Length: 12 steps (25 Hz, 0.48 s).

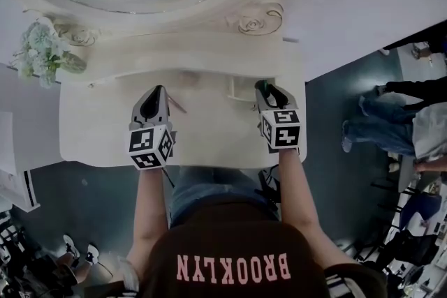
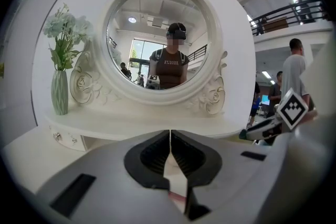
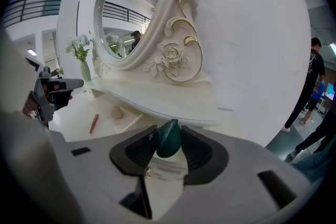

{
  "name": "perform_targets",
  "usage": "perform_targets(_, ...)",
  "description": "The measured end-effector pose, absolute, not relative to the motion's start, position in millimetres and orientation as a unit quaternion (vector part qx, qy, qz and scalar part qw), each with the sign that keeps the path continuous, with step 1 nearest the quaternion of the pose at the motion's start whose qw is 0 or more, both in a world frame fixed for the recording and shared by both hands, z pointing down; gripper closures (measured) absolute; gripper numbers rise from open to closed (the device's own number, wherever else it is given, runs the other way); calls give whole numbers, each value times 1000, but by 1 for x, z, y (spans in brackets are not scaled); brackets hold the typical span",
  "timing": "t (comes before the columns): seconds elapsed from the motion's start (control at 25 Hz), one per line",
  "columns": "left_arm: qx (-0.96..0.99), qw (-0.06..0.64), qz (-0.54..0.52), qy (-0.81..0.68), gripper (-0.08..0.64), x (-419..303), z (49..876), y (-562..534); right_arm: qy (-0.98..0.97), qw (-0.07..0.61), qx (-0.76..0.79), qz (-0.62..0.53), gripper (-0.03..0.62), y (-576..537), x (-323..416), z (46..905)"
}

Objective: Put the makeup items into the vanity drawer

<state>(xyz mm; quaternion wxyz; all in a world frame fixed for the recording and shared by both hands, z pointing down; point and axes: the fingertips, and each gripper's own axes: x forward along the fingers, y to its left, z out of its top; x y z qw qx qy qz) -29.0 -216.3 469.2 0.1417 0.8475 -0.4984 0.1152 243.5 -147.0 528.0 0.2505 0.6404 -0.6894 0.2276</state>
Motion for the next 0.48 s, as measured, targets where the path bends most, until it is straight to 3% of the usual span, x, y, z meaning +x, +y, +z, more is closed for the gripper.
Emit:
perform_targets(0.16, 847, 137, 117, -501, 554, -24, 468, -217, -671, 261, 655, 228, 383, -147, 257, 536)
perform_targets(0.48, 847, 132, 117, -501, 554, -18, 464, -213, -671, 250, 662, 221, 348, -149, 267, 529)
